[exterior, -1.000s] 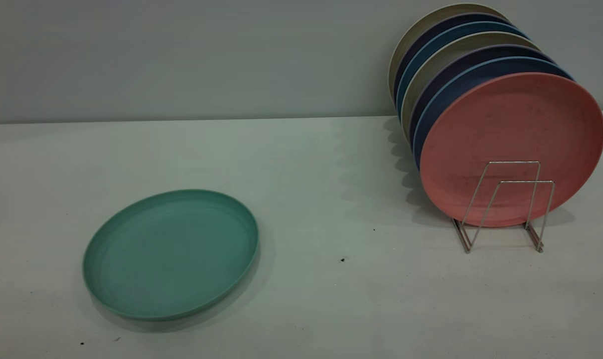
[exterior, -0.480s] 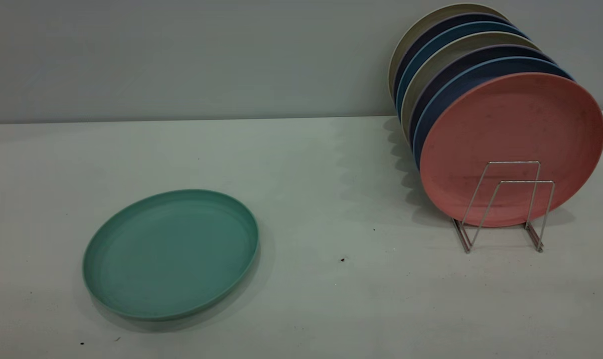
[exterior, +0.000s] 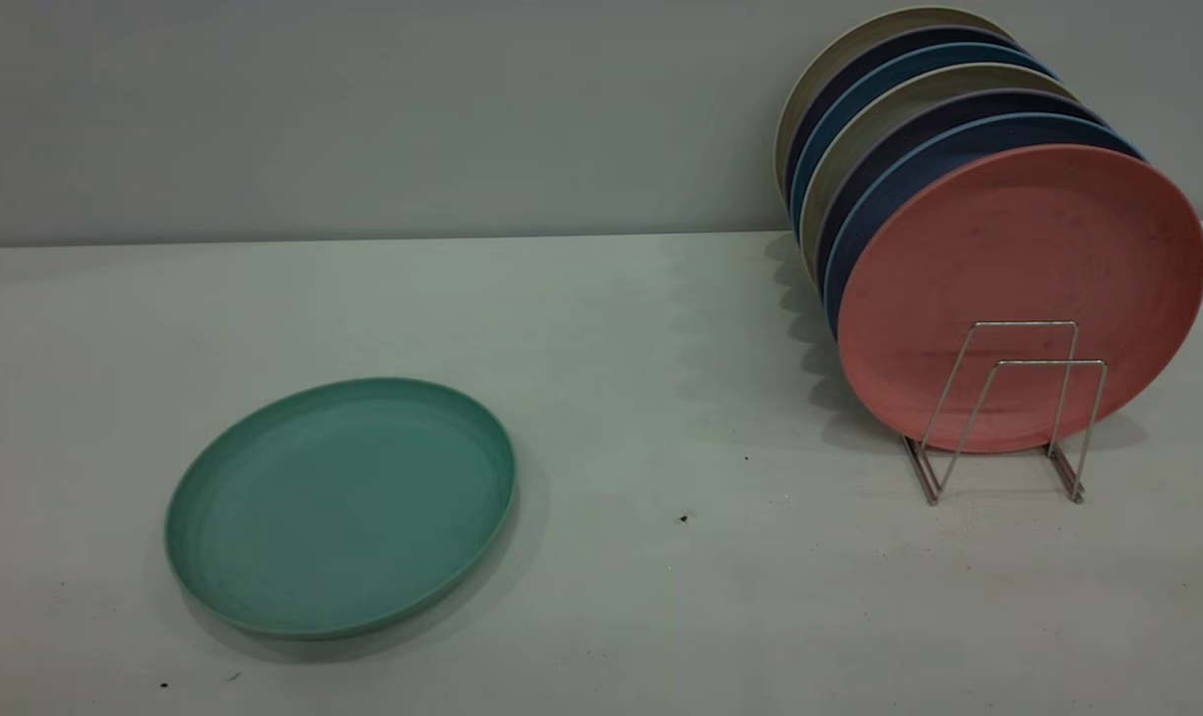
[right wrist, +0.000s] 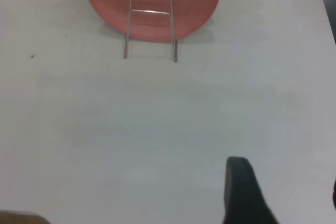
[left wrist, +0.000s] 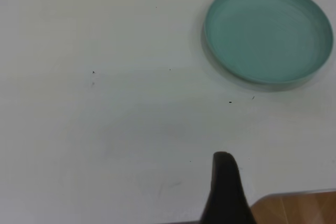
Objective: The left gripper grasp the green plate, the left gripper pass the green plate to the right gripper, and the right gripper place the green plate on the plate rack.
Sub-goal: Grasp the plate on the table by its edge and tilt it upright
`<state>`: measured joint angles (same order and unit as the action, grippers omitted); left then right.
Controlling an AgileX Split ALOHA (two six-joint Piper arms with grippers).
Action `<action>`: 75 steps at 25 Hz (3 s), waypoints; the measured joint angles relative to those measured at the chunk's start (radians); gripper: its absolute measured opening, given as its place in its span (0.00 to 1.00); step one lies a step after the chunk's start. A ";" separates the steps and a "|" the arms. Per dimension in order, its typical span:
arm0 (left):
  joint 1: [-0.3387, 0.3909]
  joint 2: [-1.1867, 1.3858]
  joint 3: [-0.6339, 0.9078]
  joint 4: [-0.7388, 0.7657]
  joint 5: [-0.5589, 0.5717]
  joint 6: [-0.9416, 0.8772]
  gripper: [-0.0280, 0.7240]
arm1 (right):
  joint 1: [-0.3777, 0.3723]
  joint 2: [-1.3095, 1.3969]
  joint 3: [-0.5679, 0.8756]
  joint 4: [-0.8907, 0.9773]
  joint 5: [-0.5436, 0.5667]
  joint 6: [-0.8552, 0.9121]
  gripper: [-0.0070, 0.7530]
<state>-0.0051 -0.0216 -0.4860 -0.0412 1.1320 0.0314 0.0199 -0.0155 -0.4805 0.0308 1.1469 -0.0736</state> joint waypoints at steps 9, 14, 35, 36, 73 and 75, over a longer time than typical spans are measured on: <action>0.000 0.000 0.000 -0.006 -0.001 0.000 0.79 | 0.000 0.000 0.000 0.000 -0.002 -0.004 0.57; 0.000 0.005 -0.015 -0.007 -0.075 -0.006 0.79 | 0.000 0.003 -0.012 0.001 -0.080 -0.062 0.57; 0.000 0.918 -0.142 -0.022 -0.440 -0.075 0.79 | 0.000 0.725 -0.016 0.145 -0.513 -0.216 0.57; 0.000 0.964 -0.152 -0.022 -0.472 -0.075 0.79 | 0.000 0.756 -0.021 0.156 -0.521 -0.224 0.57; 0.140 1.931 -0.288 -0.899 -0.816 0.717 0.79 | 0.000 1.249 -0.254 0.341 -0.529 -0.423 0.57; 0.161 1.938 -0.289 -0.937 -0.817 0.752 0.79 | 0.000 1.249 -0.254 0.344 -0.529 -0.425 0.57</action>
<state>0.1556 1.9159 -0.7746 -0.9782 0.3149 0.7829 0.0199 1.2334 -0.7341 0.3749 0.6180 -0.4982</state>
